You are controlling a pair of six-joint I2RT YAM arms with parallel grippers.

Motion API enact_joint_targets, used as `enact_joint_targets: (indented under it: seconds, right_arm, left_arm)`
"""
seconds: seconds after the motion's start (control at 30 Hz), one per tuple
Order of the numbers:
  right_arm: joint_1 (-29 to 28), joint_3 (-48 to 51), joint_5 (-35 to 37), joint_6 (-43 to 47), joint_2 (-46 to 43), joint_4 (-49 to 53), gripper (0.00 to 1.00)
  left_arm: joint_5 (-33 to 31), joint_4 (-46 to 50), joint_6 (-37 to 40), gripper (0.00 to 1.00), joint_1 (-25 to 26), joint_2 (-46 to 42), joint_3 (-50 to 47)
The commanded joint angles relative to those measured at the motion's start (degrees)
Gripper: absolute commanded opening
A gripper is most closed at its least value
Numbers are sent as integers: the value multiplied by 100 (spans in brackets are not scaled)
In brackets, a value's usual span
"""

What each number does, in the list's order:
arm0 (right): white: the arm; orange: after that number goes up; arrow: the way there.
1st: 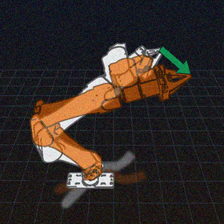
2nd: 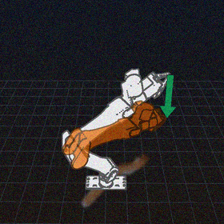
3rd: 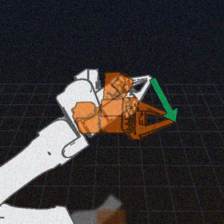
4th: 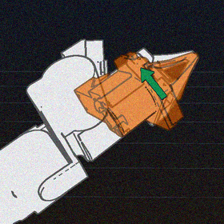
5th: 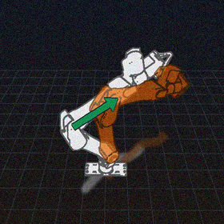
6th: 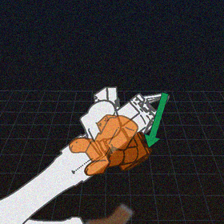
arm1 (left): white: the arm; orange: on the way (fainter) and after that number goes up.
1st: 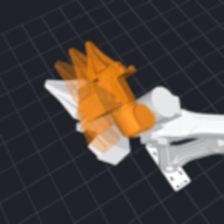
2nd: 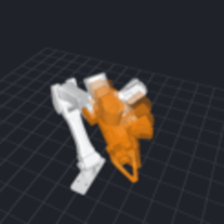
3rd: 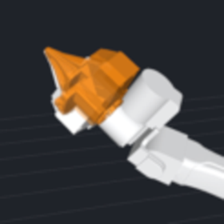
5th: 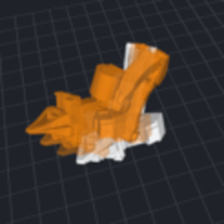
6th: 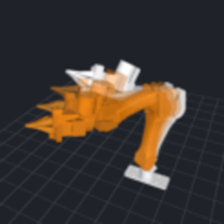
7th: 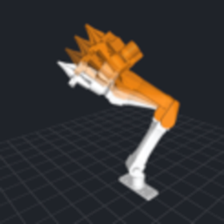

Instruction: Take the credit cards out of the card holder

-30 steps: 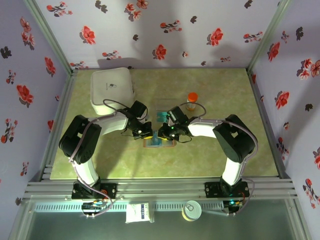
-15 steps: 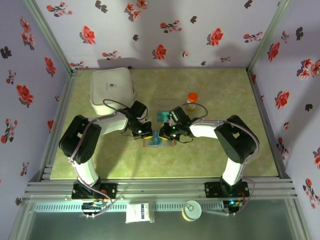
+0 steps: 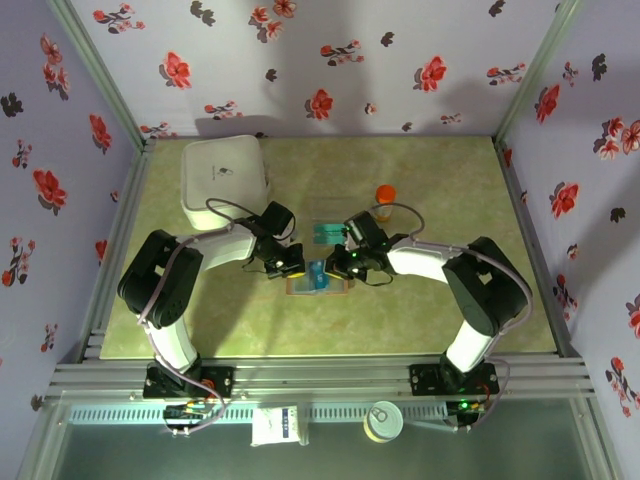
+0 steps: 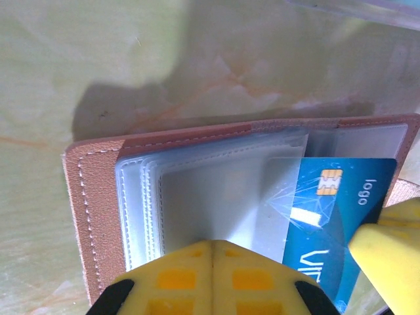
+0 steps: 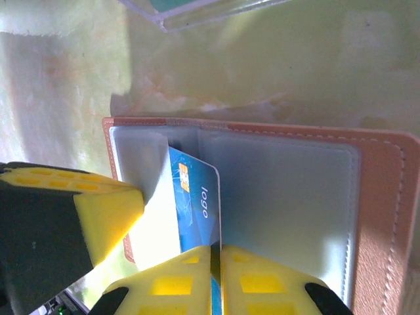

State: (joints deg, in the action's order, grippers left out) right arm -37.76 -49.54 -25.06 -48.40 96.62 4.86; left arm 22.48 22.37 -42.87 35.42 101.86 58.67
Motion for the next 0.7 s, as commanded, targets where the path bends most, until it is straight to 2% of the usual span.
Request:
enact_joint_targets:
  seconds: [0.0,0.67]
  right_arm:
    - [42,-25,275,207,-232,489,11]
    - [43,-626,920,878,-438,1822,7]
  left_arm:
    - [-139,280,105,4,18,-124,-46]
    - [-102,273,166,4,18,4,59]
